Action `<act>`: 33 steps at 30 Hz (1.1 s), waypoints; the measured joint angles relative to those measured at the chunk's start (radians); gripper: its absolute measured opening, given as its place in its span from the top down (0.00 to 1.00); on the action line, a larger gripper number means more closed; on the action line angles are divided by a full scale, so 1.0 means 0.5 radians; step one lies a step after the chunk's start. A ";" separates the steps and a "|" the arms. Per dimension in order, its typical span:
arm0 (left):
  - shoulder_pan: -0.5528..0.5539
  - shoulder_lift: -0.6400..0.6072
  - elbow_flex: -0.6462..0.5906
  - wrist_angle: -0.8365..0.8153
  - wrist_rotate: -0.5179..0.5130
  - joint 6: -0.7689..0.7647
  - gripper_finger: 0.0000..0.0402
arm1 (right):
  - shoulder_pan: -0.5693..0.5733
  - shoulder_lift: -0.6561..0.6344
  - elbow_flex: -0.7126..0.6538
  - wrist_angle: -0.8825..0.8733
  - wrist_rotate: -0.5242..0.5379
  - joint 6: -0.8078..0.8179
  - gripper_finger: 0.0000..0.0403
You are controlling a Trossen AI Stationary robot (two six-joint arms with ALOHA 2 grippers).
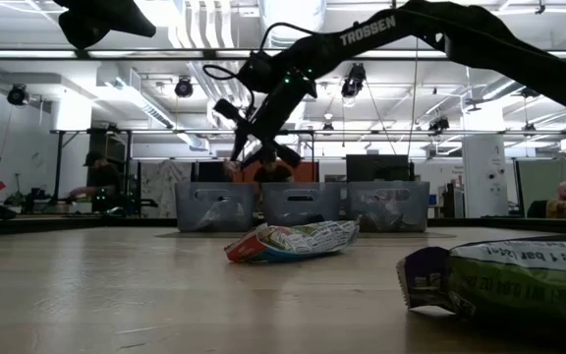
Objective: Pick and place Granola Bars by type
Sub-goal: Put the red granola bar into the left black bin
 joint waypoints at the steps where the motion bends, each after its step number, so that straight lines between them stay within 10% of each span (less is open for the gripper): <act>1: 0.001 0.000 0.000 0.000 0.000 0.000 1.00 | 0.000 0.000 -0.013 0.004 0.000 0.000 0.85; 15: 0.001 0.000 -0.001 0.000 0.000 0.001 1.00 | 0.017 -0.023 -0.020 -0.052 -0.121 -0.160 0.62; 24: 0.000 0.001 -0.002 0.001 -0.007 -0.027 1.00 | 0.174 -0.461 0.012 -0.617 -0.301 -0.857 0.77; 33: 0.001 0.007 -0.002 0.046 -0.122 -0.023 1.00 | 0.484 -0.920 -0.028 -0.918 0.009 -1.146 0.95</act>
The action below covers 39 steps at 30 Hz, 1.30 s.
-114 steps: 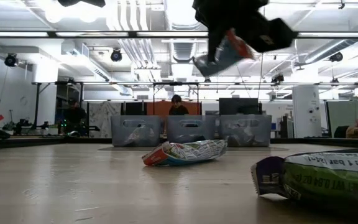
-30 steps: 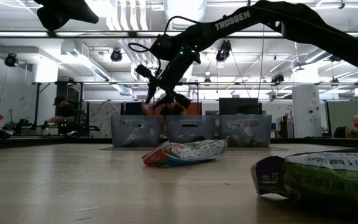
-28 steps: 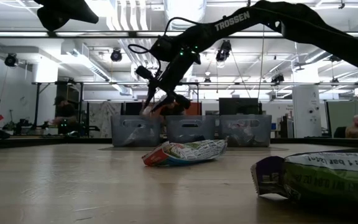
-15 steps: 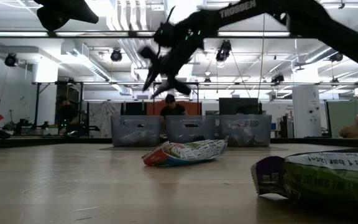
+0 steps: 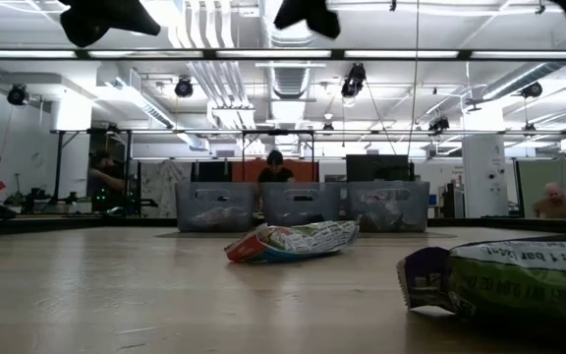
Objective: Pick and place Granola Bars by type
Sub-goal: Put the red granola bar into the left black bin
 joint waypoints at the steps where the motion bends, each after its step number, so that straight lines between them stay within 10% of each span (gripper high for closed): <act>1: 0.000 0.004 0.000 0.017 -0.001 0.000 1.00 | 0.034 -0.049 -0.023 -0.002 0.034 0.001 0.97; 12: 0.000 0.076 -0.001 0.504 -0.009 0.274 1.00 | 0.487 -0.612 -0.632 0.108 0.319 0.166 0.98; 29: 0.013 0.140 -0.001 0.943 0.341 0.313 0.99 | 0.925 -1.309 -2.250 1.592 0.394 0.923 0.98; 39: 0.023 0.357 0.253 0.996 0.393 0.392 0.76 | 1.087 -1.572 -2.486 1.685 0.678 1.072 0.98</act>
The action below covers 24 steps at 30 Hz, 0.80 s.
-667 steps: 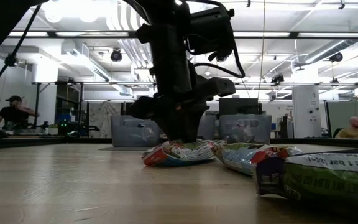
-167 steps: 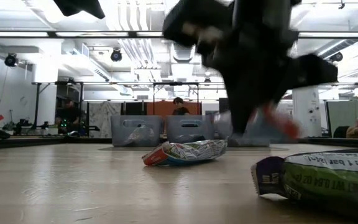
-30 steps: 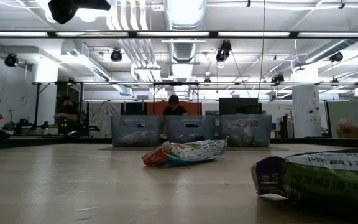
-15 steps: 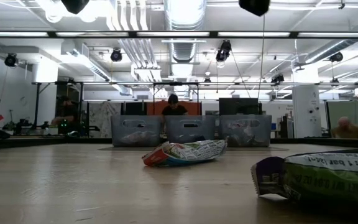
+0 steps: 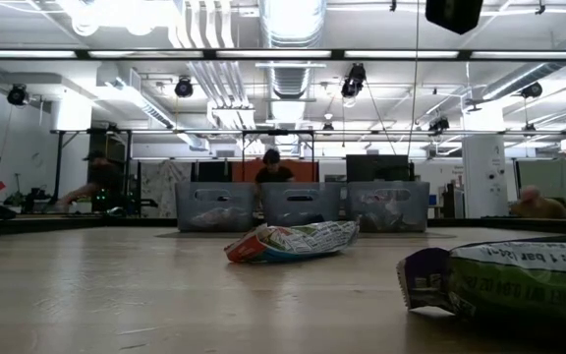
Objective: Pick and place Granola Bars by type
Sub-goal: Put the red granola bar into the left black bin
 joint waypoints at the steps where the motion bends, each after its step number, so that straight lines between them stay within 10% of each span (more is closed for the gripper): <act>1: 0.003 0.035 0.042 -0.021 0.023 0.000 0.74 | 0.004 -0.025 -0.011 -0.001 0.002 0.000 0.98; 24: 0.121 0.949 0.643 -0.714 0.637 -0.259 0.70 | 0.011 -0.315 -0.029 -0.249 0.043 -0.125 0.98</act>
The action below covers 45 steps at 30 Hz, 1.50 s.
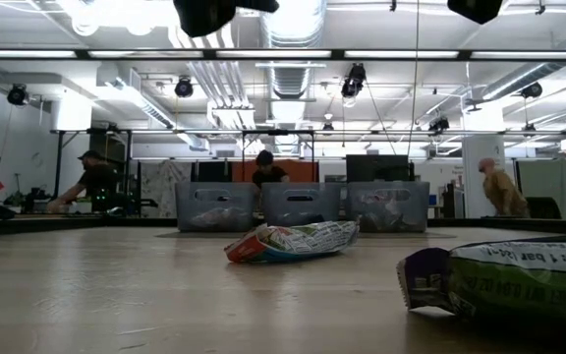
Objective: Pick and place Granola Bars by type
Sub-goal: Put the red granola bar into the left black bin
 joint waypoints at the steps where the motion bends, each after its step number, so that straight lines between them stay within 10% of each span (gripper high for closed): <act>1: 0.000 0.038 0.036 -0.047 0.025 0.000 0.70 | 0.000 -0.010 0.000 -0.001 0.000 -0.005 0.98; 25: 0.099 0.297 0.420 -0.366 0.115 -0.125 0.69 | 0.043 -0.034 0.000 -0.037 -0.001 -0.019 0.98; 36: 0.122 0.327 0.419 -0.388 0.122 -0.167 0.45 | 0.089 -0.034 0.000 -0.036 0.004 -0.013 0.98; 45: 0.122 0.553 0.417 -0.400 0.123 -0.373 0.43 | 0.088 -0.034 0.000 -0.039 0.054 -0.040 0.98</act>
